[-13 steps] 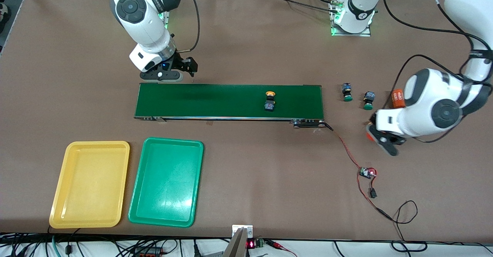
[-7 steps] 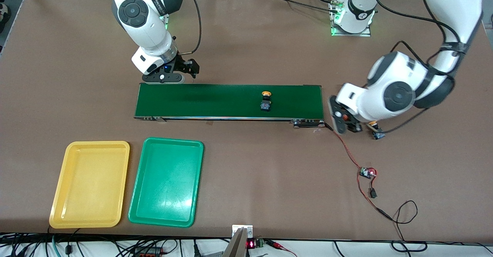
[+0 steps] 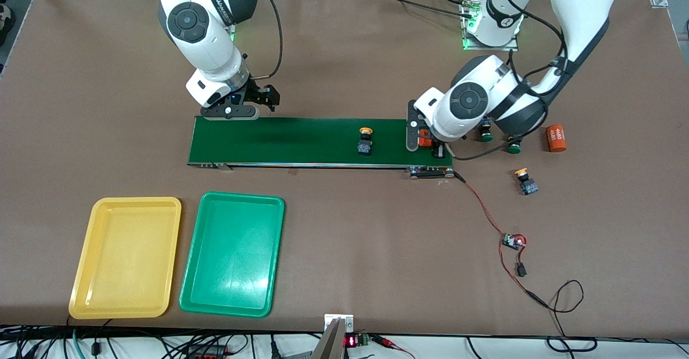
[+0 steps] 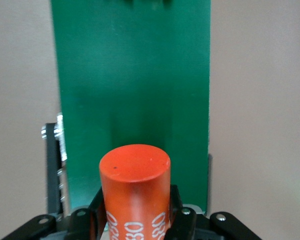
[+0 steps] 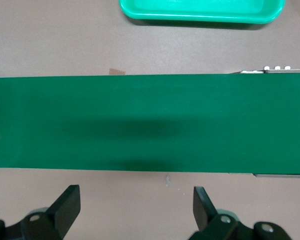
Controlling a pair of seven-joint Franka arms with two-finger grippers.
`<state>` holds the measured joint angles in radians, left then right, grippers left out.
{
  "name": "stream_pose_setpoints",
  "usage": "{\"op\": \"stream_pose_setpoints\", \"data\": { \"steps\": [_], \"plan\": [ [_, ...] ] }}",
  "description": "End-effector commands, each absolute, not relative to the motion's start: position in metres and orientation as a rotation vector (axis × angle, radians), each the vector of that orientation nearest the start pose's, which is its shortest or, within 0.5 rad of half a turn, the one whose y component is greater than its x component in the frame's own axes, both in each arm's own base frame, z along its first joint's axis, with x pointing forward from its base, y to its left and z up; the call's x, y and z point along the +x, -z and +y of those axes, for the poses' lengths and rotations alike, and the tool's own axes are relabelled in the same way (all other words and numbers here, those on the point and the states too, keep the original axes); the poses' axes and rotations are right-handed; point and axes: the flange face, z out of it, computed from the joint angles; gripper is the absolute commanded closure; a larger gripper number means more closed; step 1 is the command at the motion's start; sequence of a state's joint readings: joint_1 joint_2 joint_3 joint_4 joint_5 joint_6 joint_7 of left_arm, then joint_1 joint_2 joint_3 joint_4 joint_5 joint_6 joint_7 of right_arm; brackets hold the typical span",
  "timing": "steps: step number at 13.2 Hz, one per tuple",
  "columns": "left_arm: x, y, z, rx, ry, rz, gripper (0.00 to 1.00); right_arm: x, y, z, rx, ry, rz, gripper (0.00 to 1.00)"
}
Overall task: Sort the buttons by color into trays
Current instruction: 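Place the orange cylinder on the conveyor with the left gripper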
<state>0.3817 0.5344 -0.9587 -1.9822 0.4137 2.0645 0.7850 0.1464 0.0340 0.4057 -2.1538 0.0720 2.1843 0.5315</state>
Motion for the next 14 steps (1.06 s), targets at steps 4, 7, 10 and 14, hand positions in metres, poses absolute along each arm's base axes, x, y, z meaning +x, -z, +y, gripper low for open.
{"op": "stream_pose_setpoints", "data": {
  "steps": [4,7,10,14],
  "plan": [
    [0.484,-0.273,-0.325,-2.301,-0.260,2.112,0.82,0.458,-0.374,0.304,-3.072,-0.065,0.068,0.00],
    [0.487,-0.256,-0.324,-2.217,-0.256,2.150,0.01,0.456,-0.373,0.322,-3.083,-0.055,0.054,0.00],
    [0.492,-0.264,-0.319,-2.226,-0.250,2.117,0.00,0.458,-0.371,0.320,-3.090,-0.058,0.055,0.00],
    [0.524,-0.326,-0.302,-2.277,-0.342,1.911,0.00,0.456,-0.367,0.324,-3.091,-0.068,0.068,0.00]
  ]
}}
